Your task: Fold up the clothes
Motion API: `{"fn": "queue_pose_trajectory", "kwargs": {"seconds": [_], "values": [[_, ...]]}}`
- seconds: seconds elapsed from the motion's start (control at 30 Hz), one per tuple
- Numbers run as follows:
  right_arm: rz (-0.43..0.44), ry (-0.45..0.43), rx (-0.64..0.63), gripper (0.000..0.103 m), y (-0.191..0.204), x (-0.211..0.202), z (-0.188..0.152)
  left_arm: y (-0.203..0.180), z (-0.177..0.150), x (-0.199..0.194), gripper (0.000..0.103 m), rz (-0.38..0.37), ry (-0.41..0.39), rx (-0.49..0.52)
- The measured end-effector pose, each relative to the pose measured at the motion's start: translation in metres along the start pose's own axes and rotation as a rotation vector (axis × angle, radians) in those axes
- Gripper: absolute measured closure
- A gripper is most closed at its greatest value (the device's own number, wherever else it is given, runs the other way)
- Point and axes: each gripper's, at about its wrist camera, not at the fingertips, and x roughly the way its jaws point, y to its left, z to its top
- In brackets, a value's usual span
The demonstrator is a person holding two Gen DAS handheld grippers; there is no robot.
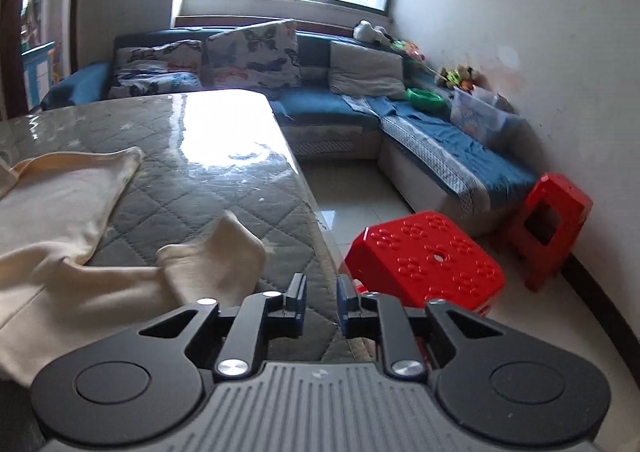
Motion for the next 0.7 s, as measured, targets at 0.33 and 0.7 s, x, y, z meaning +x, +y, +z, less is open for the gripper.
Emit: {"fn": "queue_pose_trajectory", "kwargs": {"seconds": [0.33,0.7], "values": [[0.175,-0.031,-0.152,0.056,0.059,-0.014,0.000,0.005,-0.008,0.032,0.070,0.119,0.090,0.019],[0.134,0.019,-0.266,0.047,0.087,0.014,-0.006,-0.002,-0.005,-0.003,0.101,-0.124,0.022,0.024]]}}
